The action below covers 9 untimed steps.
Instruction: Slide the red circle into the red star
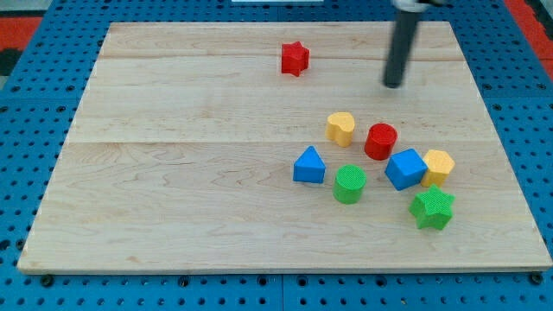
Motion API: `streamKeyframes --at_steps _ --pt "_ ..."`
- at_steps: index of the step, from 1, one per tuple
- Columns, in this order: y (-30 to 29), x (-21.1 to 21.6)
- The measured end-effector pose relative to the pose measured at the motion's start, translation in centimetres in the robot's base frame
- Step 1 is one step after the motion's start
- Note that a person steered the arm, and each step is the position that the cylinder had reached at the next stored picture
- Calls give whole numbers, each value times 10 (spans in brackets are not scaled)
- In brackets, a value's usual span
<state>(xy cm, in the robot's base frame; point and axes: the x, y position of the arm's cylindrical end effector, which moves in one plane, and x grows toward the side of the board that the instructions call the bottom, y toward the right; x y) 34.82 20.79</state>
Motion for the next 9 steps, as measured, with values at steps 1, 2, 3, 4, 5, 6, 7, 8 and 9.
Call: streamKeyframes --at_steps 1,2,3,4,5,6,7,8,9 --pt "45 65" --pt "36 117" --pt "-21 121" --pt "-82 113" --pt "-118 83" --pt "-120 35" --pt "-97 72" --pt "-81 120" --pt "-137 104"
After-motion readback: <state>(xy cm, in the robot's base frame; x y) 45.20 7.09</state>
